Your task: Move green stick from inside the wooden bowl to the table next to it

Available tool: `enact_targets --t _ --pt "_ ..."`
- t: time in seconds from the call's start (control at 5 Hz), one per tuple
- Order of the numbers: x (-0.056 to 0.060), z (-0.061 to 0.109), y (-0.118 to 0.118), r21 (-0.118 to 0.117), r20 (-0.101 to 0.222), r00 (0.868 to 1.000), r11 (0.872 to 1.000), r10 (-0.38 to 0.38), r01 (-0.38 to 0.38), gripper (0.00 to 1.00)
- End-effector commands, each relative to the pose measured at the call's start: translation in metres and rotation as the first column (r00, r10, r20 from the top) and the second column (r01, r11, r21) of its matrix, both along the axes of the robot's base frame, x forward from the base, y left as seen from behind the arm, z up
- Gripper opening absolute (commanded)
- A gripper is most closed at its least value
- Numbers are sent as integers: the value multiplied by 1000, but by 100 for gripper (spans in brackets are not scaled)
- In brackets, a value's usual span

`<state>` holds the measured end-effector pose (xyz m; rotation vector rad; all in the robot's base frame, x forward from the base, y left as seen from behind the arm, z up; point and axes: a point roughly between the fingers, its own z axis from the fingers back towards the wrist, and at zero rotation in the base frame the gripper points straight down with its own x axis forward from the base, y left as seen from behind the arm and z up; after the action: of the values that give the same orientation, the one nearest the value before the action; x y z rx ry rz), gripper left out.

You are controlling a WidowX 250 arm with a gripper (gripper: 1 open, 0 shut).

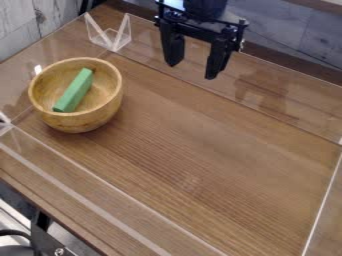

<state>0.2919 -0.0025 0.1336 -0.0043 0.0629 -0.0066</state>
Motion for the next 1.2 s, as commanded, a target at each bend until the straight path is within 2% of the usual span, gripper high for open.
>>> enact_targets --t 0.0,0.4,0.6,1.0 --pt "-6 -2 15 4 2 1000 1000 3 -3 100" --pt "-38 2 73 24 61 998 1000 -3 1 100" --pt "-44 5 105 37 91 996 999 0 -3 100" --pt "-49 -5 147 66 115 993 998 7 -15 100"
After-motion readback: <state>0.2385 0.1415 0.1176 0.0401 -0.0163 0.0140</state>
